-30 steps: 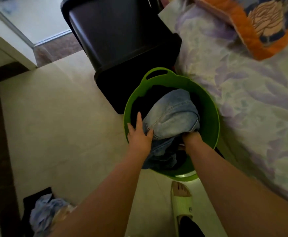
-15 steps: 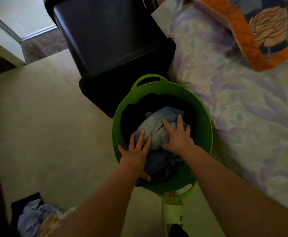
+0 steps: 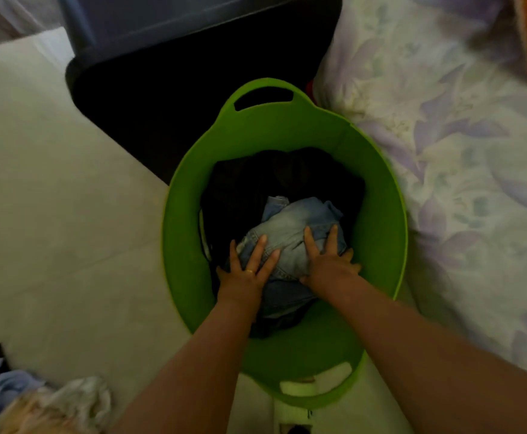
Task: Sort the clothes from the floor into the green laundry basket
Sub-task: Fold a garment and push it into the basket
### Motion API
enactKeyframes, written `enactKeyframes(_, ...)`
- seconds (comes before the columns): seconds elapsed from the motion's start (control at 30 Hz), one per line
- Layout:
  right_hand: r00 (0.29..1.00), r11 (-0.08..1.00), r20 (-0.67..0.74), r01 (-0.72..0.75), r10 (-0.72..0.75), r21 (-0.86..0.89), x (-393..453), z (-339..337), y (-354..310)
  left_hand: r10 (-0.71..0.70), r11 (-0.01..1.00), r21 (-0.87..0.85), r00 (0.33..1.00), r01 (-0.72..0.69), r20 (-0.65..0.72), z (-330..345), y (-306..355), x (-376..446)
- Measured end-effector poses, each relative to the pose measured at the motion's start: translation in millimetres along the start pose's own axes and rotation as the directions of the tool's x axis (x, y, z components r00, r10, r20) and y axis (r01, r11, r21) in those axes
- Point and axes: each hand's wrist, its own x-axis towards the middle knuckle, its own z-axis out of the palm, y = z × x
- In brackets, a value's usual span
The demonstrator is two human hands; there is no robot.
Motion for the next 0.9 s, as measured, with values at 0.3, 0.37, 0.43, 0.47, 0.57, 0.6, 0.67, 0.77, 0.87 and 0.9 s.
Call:
enactKeyframes(0.3,0.959,0.985,-0.228,-0.158,0.171,0.072,-79,-7,-51,0.174,0.980,-0.090,0.984,-0.176,-0.026,-36,2,-61)
enactKeyframes(0.37,0.948,0.986,-0.300,-0.061,0.106,0.156,-107,-3,-70,0.183,0.978,-0.078,0.974,-0.195,-0.136,-40,-9,-83)
enactKeyframes(0.43,0.930,0.986,-0.367,0.065,-0.005,0.152,-130,2,-88,0.130,0.990,-0.030,0.976,-0.138,-0.176,-40,-25,-101)
enactKeyframes(0.47,0.914,0.984,-0.403,0.120,-0.059,0.129,-143,5,-99,0.092,0.995,-0.023,0.978,-0.098,-0.188,-38,-38,-114)
enactKeyframes(0.57,0.869,0.967,-0.452,0.248,-0.200,0.050,-184,15,-142,-0.036,0.994,-0.106,0.940,0.000,-0.338,-22,-85,-163)
enactKeyframes(0.6,0.858,0.956,-0.452,0.291,-0.246,0.031,-197,21,-159,-0.085,0.990,-0.135,0.924,0.037,-0.372,-13,-102,-180)
enactKeyframes(0.67,0.834,0.935,-0.451,0.354,-0.316,-0.002,-214,35,-186,-0.166,0.977,-0.189,0.906,0.098,-0.390,7,-127,-208)
enactKeyframes(0.77,0.808,0.905,-0.425,0.421,-0.408,-0.068,-236,72,-227,-0.278,0.941,-0.283,0.905,0.189,-0.322,54,-162,-250)
enactKeyframes(0.87,0.804,0.865,-0.328,0.490,-0.497,-0.110,-247,116,-262,-0.414,0.866,-0.379,0.892,0.325,-0.182,113,-197,-283)
enactKeyframes(0.9,0.799,0.853,-0.303,0.507,-0.520,-0.127,-248,128,-270,-0.457,0.836,-0.400,0.880,0.376,-0.130,132,-207,-291)
